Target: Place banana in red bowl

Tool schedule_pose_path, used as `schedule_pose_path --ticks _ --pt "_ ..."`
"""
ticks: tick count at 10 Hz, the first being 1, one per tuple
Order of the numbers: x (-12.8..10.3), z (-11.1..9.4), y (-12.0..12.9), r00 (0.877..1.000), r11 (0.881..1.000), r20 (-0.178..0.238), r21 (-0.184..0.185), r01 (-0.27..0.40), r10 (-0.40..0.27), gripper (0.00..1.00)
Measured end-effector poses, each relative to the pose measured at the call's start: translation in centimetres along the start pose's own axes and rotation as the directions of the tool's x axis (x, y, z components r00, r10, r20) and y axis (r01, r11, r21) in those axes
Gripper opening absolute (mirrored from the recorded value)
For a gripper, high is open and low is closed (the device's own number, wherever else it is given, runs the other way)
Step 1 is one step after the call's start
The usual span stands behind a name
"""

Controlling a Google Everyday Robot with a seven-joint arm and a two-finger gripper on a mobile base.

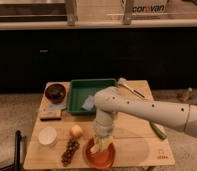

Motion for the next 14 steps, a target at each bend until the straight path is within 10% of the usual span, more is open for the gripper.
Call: schedule_pose_path --ticks 9,14 --pt "-1.4 2.0 -0.1 0.99 0.998 0.132 -0.025 0.057 -0.053 0.77" --pt "-0.3 2.1 -1.1 0.985 0.999 0.164 -0.002 0.048 -0.047 0.8"
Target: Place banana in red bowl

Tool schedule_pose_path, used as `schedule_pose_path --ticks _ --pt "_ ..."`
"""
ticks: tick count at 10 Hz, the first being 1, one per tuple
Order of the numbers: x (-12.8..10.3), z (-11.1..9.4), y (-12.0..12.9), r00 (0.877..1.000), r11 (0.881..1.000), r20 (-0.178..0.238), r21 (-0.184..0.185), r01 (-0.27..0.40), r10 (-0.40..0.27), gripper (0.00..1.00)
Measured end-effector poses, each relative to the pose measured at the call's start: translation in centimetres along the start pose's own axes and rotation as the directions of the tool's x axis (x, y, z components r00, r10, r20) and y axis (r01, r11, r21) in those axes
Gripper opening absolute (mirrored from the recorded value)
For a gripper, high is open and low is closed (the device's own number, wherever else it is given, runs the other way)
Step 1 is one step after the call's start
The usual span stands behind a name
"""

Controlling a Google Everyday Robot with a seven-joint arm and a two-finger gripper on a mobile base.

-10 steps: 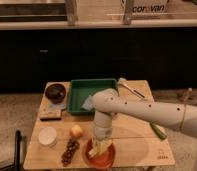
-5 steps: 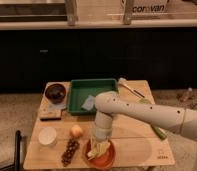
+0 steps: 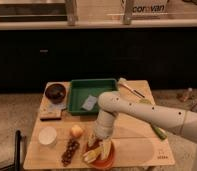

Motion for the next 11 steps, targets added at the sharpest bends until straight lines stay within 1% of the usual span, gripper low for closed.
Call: schedule_pose_path --ticks 3,7,11 --pt "0.5 -0.6 -0.6 1.0 1.0 0.001 0.018 -0.004 0.004 0.8" --pt "2.3 -2.8 -1.8 1.0 0.997 -0.009 0.072 -0.029 0.03 0.8" --pt "4.6 -5.7 -3.2 0.998 0.988 -0.033 0.148 -0.044 0.049 0.8"
